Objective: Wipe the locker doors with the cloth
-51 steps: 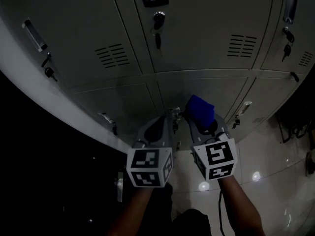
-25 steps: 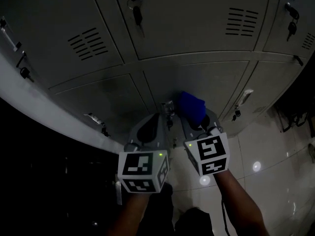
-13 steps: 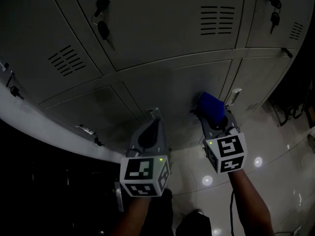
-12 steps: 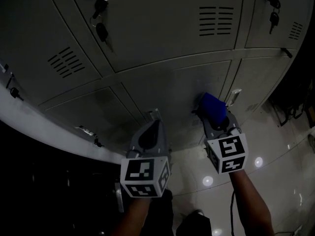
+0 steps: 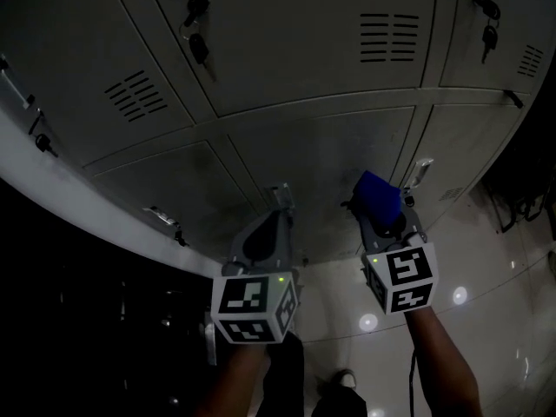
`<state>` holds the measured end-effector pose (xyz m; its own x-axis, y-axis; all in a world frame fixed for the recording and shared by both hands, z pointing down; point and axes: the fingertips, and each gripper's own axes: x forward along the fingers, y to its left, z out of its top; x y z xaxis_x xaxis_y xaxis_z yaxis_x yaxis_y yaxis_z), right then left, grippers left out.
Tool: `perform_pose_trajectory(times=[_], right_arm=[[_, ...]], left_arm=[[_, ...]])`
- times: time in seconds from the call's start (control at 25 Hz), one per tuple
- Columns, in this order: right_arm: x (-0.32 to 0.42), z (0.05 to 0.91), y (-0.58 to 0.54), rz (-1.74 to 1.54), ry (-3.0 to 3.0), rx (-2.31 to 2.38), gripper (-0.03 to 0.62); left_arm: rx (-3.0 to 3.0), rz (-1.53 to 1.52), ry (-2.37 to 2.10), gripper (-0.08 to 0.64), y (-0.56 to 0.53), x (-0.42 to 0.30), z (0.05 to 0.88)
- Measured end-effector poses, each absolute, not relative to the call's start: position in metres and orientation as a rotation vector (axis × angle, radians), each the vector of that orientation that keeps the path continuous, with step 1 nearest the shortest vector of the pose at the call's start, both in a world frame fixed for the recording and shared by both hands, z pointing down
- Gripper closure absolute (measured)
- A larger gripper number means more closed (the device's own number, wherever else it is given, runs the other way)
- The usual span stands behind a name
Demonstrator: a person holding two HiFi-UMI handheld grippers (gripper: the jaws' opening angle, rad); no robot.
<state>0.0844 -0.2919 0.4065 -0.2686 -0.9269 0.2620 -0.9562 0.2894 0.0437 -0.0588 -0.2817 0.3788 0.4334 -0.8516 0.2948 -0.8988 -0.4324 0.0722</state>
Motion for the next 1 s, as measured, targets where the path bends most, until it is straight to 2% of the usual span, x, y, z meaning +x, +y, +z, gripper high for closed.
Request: perform_pose_trajectory(times=[0.44,0.72,1.0], right_arm=[[-0.041,0.433,-0.281,0.202,-2.496,1.5,0.509],[-0.079,0.471,-0.298,0.219,-2.498,1.456,0.509],[-0.068,0.484,-0.313,0.182,-2.483,1.495,0.509]], left_arm=[[2.435,0.334,-1.571,0.565,-0.273,-0.088,0.398],[2.451,0.346,-1.536,0.565,-0.285,-0.106,0.431],[2.489,0.354,-1.495,0.565,-0.294,-0.098,0.456]])
